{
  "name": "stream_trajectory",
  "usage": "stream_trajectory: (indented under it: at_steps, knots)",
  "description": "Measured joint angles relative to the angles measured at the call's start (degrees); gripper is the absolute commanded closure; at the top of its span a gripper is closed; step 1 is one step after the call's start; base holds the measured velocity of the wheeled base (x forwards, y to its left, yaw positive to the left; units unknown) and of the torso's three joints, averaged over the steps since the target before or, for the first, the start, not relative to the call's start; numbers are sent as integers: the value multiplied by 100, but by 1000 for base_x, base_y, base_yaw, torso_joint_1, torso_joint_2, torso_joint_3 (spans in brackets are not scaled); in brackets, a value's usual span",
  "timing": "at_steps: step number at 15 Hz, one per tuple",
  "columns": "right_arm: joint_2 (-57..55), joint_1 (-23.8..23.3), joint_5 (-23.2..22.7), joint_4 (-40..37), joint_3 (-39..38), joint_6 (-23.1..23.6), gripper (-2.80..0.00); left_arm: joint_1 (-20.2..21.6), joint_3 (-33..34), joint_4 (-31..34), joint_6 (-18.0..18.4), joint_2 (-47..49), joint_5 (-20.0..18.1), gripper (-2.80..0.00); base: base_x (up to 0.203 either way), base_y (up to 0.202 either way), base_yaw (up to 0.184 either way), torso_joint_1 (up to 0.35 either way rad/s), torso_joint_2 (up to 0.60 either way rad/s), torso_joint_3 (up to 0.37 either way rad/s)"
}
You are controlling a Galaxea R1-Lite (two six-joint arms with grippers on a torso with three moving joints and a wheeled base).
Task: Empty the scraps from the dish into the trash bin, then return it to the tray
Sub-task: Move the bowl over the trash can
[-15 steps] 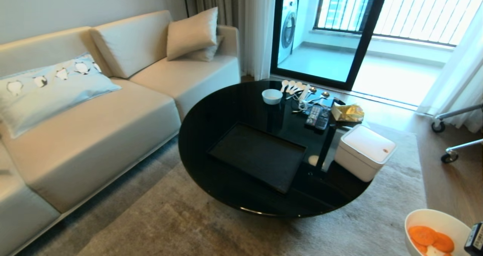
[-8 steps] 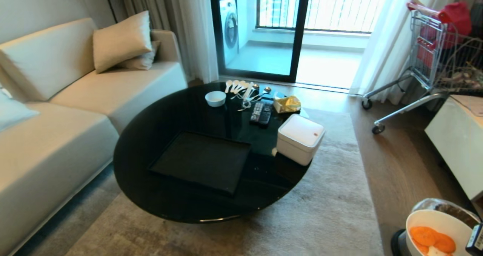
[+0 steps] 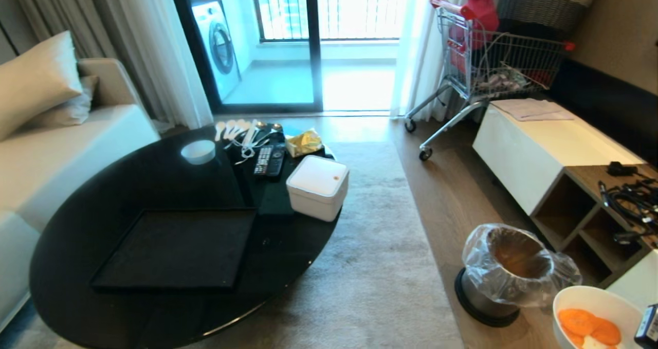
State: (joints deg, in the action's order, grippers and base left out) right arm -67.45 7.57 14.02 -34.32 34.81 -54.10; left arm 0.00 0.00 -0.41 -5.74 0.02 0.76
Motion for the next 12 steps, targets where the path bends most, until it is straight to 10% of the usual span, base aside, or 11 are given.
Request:
stream_trajectory:
  at_steps: [12]
  knots:
    - [-13,-11,12,35,2,6,0,0,0,0,-1,0,-2,0,0,8,-168,3,2,1]
